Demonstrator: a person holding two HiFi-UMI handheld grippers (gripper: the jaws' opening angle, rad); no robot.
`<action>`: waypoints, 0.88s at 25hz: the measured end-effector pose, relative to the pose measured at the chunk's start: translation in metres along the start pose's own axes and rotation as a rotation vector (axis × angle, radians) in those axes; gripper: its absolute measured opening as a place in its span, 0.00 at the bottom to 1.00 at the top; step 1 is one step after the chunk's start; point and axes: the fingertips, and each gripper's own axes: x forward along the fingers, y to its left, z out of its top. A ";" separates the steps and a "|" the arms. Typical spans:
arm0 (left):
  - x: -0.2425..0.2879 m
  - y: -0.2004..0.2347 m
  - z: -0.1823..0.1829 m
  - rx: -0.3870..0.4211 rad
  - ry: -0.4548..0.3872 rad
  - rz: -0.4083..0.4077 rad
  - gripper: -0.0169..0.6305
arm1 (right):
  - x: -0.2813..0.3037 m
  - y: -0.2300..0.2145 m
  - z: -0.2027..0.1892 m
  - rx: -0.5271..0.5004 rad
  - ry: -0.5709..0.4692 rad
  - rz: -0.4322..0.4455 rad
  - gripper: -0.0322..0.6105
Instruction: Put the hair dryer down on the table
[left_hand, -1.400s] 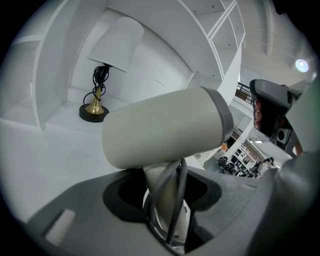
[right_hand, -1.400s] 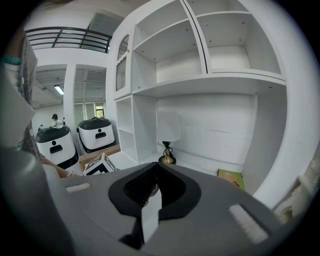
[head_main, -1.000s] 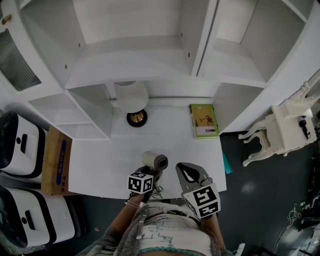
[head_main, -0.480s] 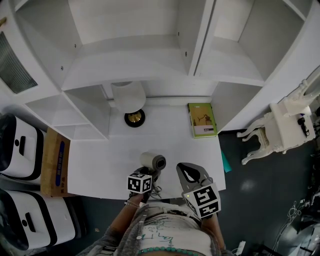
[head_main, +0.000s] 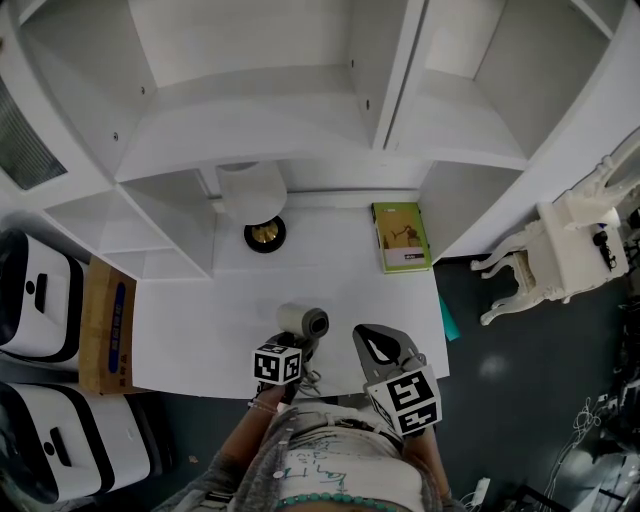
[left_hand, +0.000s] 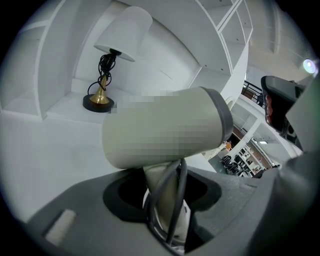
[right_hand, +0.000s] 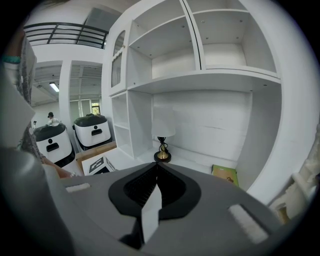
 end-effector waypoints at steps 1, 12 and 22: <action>0.001 0.000 -0.001 -0.001 0.003 0.001 0.31 | 0.000 -0.001 0.000 0.001 0.000 -0.001 0.10; 0.008 0.009 -0.009 -0.014 0.024 0.025 0.31 | 0.000 -0.008 -0.003 0.029 -0.001 0.000 0.10; 0.014 0.017 -0.018 -0.036 0.041 0.046 0.31 | -0.004 -0.026 0.001 0.076 -0.028 0.031 0.10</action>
